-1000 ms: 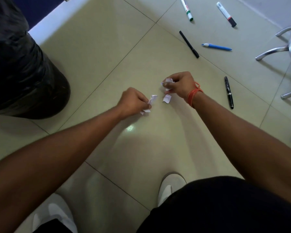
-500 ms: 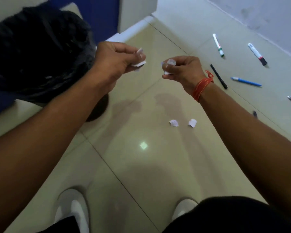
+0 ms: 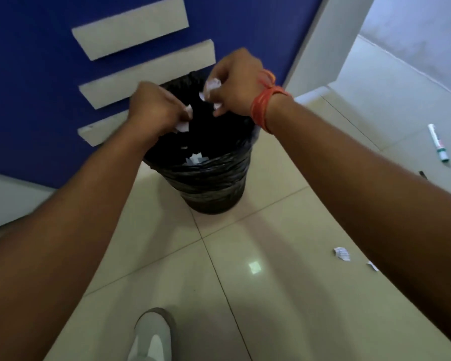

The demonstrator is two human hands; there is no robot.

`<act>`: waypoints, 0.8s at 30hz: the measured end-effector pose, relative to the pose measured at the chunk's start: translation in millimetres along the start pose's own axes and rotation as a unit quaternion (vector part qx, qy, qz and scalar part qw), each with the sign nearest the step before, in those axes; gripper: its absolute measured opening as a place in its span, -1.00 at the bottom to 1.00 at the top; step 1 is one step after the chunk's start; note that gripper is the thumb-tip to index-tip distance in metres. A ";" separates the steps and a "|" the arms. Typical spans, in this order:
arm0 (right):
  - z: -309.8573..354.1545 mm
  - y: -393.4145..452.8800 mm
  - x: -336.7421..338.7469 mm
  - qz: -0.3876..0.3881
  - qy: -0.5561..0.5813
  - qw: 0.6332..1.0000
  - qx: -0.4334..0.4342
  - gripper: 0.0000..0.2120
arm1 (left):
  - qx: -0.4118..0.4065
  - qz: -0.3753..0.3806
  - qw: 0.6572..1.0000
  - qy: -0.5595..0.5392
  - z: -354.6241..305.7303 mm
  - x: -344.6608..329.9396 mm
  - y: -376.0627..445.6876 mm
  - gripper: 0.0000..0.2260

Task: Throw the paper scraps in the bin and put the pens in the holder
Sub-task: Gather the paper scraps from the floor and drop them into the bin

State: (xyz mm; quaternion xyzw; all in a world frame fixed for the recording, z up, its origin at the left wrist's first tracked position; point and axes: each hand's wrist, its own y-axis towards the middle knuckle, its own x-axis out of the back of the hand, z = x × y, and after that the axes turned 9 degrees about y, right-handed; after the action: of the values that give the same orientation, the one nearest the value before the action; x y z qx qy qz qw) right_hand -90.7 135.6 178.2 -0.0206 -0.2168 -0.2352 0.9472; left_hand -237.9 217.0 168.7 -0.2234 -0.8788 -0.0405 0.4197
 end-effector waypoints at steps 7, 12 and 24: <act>-3.7 -1.6 2.6 0.019 -0.190 0.981 0.008 -0.66 | 0.004 0.067 0.992 0.105 -14.5 -7.5 -8.8 -0.88; -27.4 -37.8 57.5 -0.084 0.110 0.990 -0.018 -0.88 | -0.136 -0.100 0.982 0.087 -62.7 -36.6 -24.3 -0.75; -269.0 -288.1 146.3 -0.084 -0.191 0.896 -0.391 -0.67 | -0.399 0.347 0.809 0.257 -41.4 -329.8 -176.8 -0.67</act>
State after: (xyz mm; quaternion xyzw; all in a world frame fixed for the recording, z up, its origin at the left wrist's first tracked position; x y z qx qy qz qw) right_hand 2.6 -222.2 -21.9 -0.4152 -0.2853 -0.3717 0.7798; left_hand -102.9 -70.5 -33.3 -0.6425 -0.5094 -0.2950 0.4907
